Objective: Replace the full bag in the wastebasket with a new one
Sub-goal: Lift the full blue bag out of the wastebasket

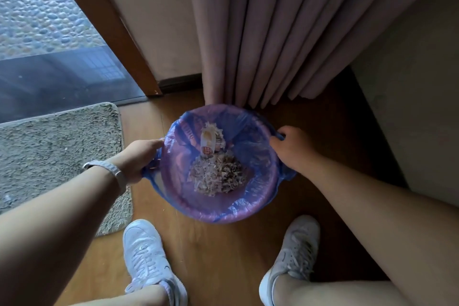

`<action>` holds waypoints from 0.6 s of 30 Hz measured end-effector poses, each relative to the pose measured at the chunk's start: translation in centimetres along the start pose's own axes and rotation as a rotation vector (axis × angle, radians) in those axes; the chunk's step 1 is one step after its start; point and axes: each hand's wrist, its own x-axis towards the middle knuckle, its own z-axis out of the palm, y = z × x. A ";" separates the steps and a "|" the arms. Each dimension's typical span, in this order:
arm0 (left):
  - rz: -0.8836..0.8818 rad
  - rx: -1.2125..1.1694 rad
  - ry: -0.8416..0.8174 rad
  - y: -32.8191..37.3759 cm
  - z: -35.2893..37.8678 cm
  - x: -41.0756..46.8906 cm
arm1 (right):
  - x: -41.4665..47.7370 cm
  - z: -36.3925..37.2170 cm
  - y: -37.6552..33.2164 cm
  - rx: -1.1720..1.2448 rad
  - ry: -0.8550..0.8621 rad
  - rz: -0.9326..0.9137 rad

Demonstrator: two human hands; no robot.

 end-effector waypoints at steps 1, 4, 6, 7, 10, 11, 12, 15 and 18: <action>0.035 0.028 0.007 0.1 -0.1 0.1 | 0.0 0.0 0.0 -0.015 -0.002 -0.019; 0.141 0.126 0.048 0.5 -0.4 0.4 | 0.1 -0.2 -0.2 -0.052 0.034 -0.063; 0.161 0.127 0.056 0.7 -0.6 0.5 | 0.1 -0.3 -0.4 -0.062 0.070 -0.084; 0.165 0.119 0.059 0.8 -0.6 0.4 | 0.1 -0.3 -0.4 -0.064 0.078 -0.098; 0.210 0.098 0.093 0.9 -0.4 0.0 | -0.4 -0.3 -0.6 -0.049 0.079 -0.164; 0.242 0.091 0.118 1.1 -0.2 -0.3 | -0.5 -0.4 -0.7 -0.039 0.082 -0.197; 0.274 0.073 0.146 1.3 0.0 -0.8 | -0.6 -0.4 -0.9 -0.028 0.088 -0.235; 0.357 -0.007 0.174 2.0 0.7 -2.2 | -0.5 -0.2 -1.6 0.012 0.092 -0.338; 0.400 -0.048 0.109 2.6 1.1 -3.7 | -1.0 -0.1 -2.6 0.059 0.058 -0.405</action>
